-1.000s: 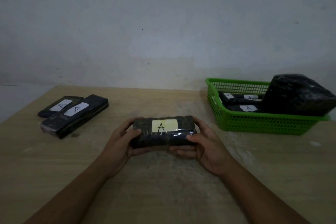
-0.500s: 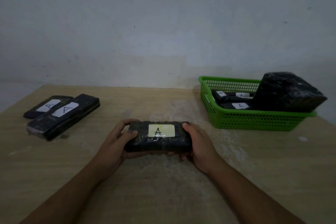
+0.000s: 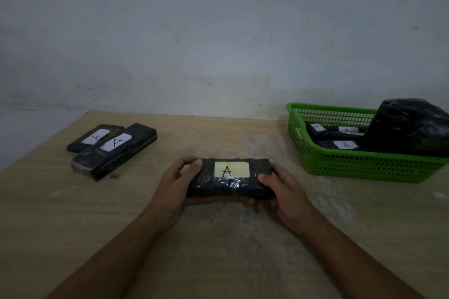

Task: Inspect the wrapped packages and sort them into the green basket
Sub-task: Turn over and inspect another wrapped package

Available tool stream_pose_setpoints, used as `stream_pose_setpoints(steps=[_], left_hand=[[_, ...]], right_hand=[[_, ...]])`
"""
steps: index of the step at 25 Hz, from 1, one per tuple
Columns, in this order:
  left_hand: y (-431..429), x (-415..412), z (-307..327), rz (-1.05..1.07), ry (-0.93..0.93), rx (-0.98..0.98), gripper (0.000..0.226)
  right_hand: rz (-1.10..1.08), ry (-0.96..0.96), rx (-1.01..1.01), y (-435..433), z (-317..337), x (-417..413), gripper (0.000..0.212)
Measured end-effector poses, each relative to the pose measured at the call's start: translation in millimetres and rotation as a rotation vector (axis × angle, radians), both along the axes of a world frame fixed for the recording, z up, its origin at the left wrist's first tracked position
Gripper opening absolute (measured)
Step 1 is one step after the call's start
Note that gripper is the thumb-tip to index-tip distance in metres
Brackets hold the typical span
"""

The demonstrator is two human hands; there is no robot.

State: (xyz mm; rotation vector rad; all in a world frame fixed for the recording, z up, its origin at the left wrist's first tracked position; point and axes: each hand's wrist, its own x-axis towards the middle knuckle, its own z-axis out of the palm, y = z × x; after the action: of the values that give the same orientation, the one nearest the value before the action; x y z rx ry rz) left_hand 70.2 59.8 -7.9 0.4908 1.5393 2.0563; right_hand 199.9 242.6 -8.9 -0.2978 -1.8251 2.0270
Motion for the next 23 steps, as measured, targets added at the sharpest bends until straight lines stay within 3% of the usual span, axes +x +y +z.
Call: stream_pose_setpoints(steps=[4, 11, 15, 20, 23], left_hand=[[-2, 3, -4, -0.165, -0.032, 0.033, 0.051], [0, 10, 3, -0.037, 0.176, -0.072, 0.047], [0, 8, -2, -0.064, 0.191, -0.081, 0.048], [-1, 6, -5, -0.051, 0.195, -0.108, 0.057], [-1, 5, -5, -0.077, 0.144, -0.067, 0.056]], right_hand=[[-0.049, -0.005, 0.049, 2, 5, 4, 0.02], [-0.093, -0.106, 0.128, 1, -5, -1, 0.046], [-0.131, -0.107, 0.104, 1, -3, -6, 0.052], [-0.03, -0.097, 0.106, 0, -1, 1, 0.046], [0.026, -0.082, -0.003, 2, 6, 5, 0.04]])
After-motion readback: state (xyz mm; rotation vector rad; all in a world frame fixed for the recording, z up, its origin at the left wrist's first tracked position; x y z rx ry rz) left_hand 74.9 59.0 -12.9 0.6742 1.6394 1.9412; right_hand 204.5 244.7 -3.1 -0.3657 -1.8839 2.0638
